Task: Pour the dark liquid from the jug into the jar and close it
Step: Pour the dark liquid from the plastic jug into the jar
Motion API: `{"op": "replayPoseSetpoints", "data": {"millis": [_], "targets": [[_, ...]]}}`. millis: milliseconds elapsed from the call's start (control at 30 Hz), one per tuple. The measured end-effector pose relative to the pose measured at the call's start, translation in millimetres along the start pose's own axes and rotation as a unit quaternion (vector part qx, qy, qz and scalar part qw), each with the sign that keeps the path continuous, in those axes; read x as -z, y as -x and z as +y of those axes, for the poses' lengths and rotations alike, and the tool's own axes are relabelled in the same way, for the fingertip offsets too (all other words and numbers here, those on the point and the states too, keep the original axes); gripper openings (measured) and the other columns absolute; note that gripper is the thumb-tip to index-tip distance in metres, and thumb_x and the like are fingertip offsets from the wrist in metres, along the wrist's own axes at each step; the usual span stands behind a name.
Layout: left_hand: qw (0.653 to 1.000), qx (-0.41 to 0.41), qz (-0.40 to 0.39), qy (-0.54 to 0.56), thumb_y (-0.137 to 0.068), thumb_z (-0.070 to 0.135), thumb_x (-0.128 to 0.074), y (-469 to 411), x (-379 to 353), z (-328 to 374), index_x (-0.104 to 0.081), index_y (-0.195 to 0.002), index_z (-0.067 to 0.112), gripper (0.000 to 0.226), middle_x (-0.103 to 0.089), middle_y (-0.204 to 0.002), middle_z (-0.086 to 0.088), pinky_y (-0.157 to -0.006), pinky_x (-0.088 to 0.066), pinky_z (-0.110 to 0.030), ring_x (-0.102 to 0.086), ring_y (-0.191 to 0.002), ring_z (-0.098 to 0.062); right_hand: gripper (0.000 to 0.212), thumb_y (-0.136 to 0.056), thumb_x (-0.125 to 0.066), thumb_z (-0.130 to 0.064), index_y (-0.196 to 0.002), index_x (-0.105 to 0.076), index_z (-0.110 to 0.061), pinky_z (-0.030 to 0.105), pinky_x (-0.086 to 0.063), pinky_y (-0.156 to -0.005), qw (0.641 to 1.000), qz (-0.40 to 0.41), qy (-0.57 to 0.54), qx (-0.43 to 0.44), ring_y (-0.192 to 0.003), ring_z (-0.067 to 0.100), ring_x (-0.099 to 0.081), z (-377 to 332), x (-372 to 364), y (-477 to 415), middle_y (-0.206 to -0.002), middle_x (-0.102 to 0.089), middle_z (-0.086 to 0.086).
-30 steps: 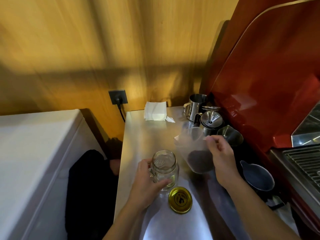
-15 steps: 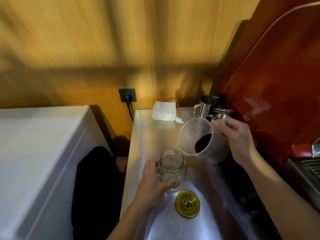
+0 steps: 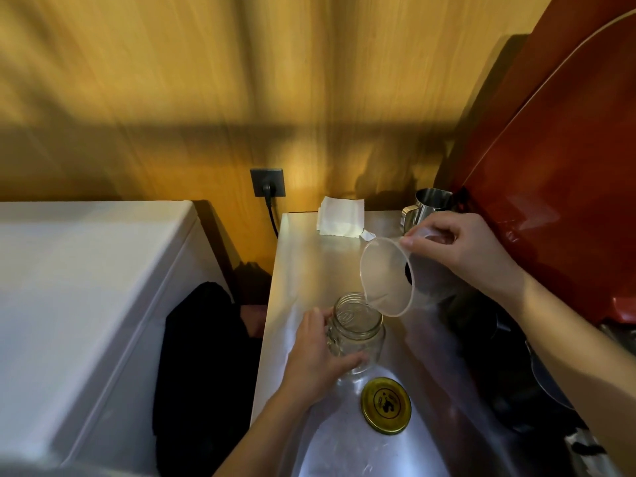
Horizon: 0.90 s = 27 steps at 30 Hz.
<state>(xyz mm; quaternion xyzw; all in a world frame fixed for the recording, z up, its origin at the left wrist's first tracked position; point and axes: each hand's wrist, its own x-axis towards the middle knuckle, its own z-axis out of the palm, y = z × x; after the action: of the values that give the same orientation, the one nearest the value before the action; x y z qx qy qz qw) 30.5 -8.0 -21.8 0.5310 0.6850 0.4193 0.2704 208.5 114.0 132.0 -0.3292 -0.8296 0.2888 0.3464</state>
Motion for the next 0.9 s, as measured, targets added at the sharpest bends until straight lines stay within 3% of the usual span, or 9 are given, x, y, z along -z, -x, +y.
{"op": "replayPoseSetpoints", "data": {"millis": [200,400,633,767,900], "targets": [[1.000,-0.014,0.008,-0.025,-0.058,0.038,-0.081,0,-2,-1,-0.040,-0.110,0.028,0.068,-0.046,-0.111,0.005,-0.088,-0.046,-0.032,-0.045,-0.107,-0.011,0.021,-0.073,-0.072,-0.031,-0.078,-0.071,-0.011,0.036,-0.043,-0.069,0.998,-0.028,0.037,0.029,-0.077,0.023,-0.056,-14,-5,-7,-0.076,-0.064,0.008],[1.000,-0.010,0.008,-0.017,-0.056,0.045,-0.080,0,-2,-1,-0.040,-0.108,0.027,0.068,-0.048,-0.111,0.005,-0.086,-0.046,-0.030,-0.046,-0.105,-0.011,0.018,-0.073,-0.073,-0.029,-0.080,-0.069,-0.013,0.051,-0.045,-0.073,0.991,-0.060,0.090,0.076,-0.079,0.027,-0.056,-26,-9,-11,-0.076,-0.064,0.011],[1.000,-0.007,0.005,-0.030,-0.057,0.048,-0.080,0,-3,-2,-0.039,-0.112,0.027,0.072,-0.045,-0.112,0.007,-0.084,-0.042,-0.024,-0.044,-0.105,-0.009,0.026,-0.074,-0.070,-0.036,-0.080,-0.069,-0.011,0.032,-0.027,-0.074,0.979,-0.084,0.153,0.106,-0.075,0.015,-0.047,-28,-17,-12,-0.071,-0.058,-0.003],[1.000,-0.006,0.005,-0.028,-0.057,0.049,-0.080,1,-4,-2,-0.039,-0.113,0.027,0.073,-0.046,-0.113,0.007,-0.085,-0.041,-0.024,-0.043,-0.106,-0.010,0.022,-0.074,-0.071,-0.032,-0.080,-0.068,-0.011,0.029,-0.019,-0.075,0.969,-0.101,0.187,0.129,-0.072,0.013,-0.041,-32,-21,-12,-0.066,-0.049,-0.009],[1.000,-0.004,0.006,-0.027,-0.057,0.050,-0.080,0,-4,-3,-0.038,-0.114,0.027,0.075,-0.046,-0.114,0.007,-0.087,-0.043,-0.027,-0.043,-0.107,-0.010,0.024,-0.075,-0.070,-0.031,-0.082,-0.068,-0.008,0.033,-0.024,-0.078,0.963,-0.110,0.205,0.136,-0.073,0.013,-0.040,-36,-23,-12,-0.065,-0.046,-0.009]]}}
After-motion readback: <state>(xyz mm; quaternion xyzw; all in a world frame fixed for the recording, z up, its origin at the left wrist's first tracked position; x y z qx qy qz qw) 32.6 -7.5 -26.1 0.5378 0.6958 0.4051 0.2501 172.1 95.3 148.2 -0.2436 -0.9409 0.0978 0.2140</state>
